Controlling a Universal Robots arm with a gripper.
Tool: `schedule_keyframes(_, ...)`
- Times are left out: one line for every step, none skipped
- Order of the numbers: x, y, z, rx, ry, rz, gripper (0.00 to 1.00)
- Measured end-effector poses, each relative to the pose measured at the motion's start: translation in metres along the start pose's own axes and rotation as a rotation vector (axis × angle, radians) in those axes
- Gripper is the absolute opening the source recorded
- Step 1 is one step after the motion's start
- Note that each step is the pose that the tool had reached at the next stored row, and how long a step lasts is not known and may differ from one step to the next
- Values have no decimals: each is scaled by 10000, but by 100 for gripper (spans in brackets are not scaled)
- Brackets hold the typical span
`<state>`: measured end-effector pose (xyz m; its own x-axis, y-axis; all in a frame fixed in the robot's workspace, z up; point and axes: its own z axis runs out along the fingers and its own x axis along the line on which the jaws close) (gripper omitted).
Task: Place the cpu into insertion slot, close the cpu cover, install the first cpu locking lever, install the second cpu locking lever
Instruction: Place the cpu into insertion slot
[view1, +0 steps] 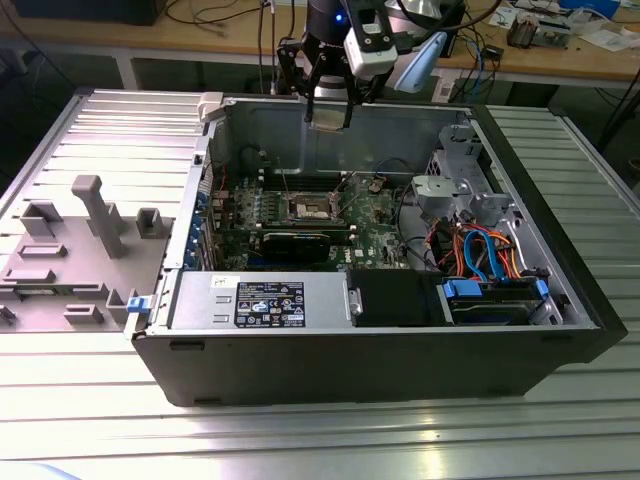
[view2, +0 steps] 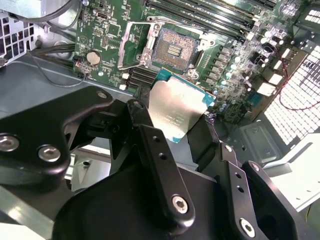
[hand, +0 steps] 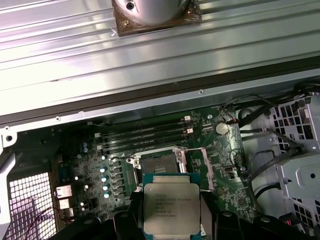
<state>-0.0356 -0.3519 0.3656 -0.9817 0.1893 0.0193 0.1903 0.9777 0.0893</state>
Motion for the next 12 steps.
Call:
schedule_keyframes(0,0,0,-1,-3,29,54)
schedule_keyframes(0,0,0,-1,-4,48,54)
schedule_keyframes(0,0,0,-1,-5,60,54)
schedule_keyframes(0,0,0,-1,-7,71,54)
schedule_keyframes(0,0,0,-1,-8,89,54)
schedule_keyframes(0,0,0,-3,-10,102,54)
schedule_keyframes(0,0,0,-2,-10,113,54)
schedule_keyframes(0,0,0,-3,-11,127,54)
schedule_keyframes(0,0,0,-3,-13,138,54)
schedule_keyframes(0,0,0,-3,-13,145,54)
schedule_keyframes(0,0,0,-3,-14,150,54)
schedule_keyframes(0,0,0,-3,-14,152,54)
